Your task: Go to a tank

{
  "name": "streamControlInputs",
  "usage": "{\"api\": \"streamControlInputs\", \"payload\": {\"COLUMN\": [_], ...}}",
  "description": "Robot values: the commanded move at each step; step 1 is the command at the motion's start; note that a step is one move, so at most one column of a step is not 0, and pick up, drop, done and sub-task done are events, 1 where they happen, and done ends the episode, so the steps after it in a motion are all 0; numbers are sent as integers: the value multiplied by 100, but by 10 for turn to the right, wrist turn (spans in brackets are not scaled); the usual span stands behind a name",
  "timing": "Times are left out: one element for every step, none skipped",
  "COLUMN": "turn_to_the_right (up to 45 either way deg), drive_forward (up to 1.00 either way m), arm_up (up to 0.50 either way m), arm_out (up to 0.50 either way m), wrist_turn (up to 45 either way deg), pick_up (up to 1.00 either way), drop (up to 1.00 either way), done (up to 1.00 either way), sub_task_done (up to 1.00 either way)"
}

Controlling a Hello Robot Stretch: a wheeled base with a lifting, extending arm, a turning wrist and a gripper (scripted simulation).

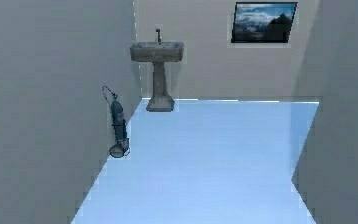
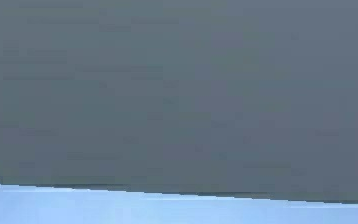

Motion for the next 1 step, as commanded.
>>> {"api": "streamControlInputs", "payload": {"turn_to_the_right": [-30], "drive_forward": [0], "arm_up": [0], "arm_out": [0], "wrist_turn": [0], "pick_up": [0], "drop": [0], "done": [0], "sub_task_done": [0]}}
